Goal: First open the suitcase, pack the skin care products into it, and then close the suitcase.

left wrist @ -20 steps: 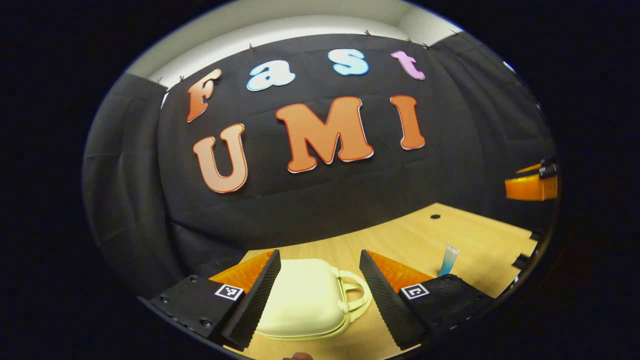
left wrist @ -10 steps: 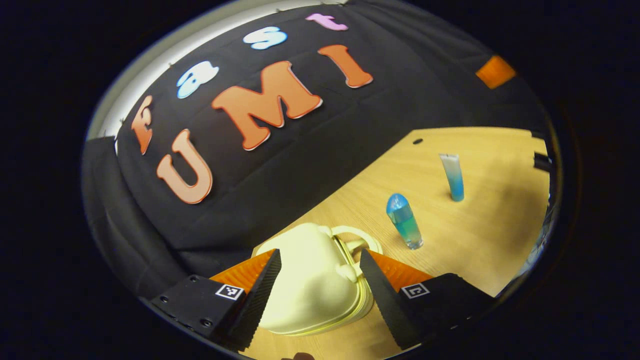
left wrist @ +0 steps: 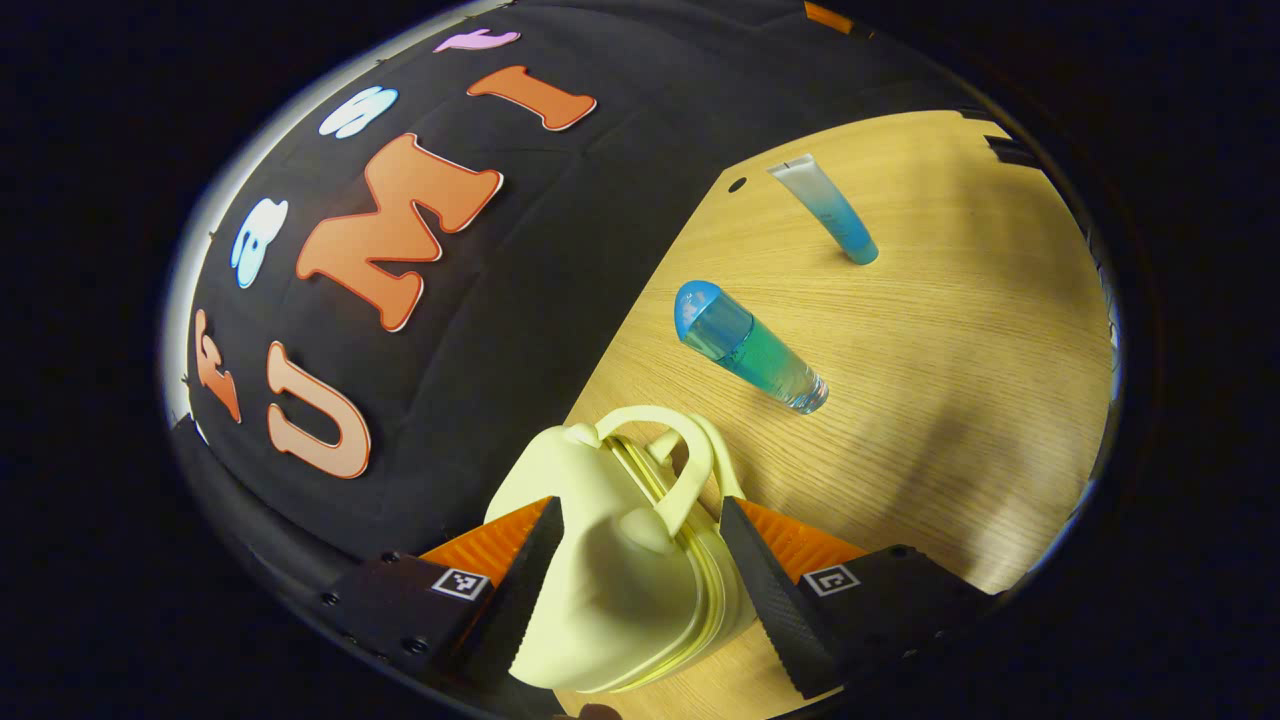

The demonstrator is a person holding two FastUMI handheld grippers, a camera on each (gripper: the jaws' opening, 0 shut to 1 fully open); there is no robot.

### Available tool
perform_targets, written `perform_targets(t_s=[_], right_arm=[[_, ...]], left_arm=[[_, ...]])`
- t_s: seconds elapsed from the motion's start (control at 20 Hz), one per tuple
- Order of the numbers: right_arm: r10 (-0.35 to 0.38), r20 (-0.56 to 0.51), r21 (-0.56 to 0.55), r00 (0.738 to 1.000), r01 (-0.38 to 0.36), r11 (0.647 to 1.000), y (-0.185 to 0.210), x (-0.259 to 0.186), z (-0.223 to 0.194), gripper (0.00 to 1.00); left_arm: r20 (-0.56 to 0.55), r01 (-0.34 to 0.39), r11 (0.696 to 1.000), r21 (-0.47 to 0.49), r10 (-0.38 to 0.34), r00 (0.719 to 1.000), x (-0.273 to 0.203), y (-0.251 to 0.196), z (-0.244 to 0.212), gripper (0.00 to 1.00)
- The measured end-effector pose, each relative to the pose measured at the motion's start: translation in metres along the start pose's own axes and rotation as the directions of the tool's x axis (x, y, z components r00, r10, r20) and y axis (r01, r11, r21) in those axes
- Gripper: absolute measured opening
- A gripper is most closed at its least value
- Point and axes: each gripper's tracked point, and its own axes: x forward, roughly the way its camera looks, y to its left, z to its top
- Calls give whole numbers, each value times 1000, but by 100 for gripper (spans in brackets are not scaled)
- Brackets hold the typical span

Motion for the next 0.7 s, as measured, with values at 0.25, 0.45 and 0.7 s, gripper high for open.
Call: perform_targets(t_s=[0.25, 0.45, 0.7], right_arm=[[-34, -28, 28, 999, 34, 999, -13, 6, -9, 94], [-57, -32, 28, 998, 58, 998, -22, 3, -14, 94], [-69, -28, 31, 997, 70, 997, -28, 4, -11, 94]], left_arm=[[-51, 34, 999, 33, -32, 998, 30, -4, -1, 98], [-76, 15, 998, 66, -10, 997, 44, 2, -1, 98], [-74, 44, 995, 92, -37, 997, 57, -7, 7, 97]])
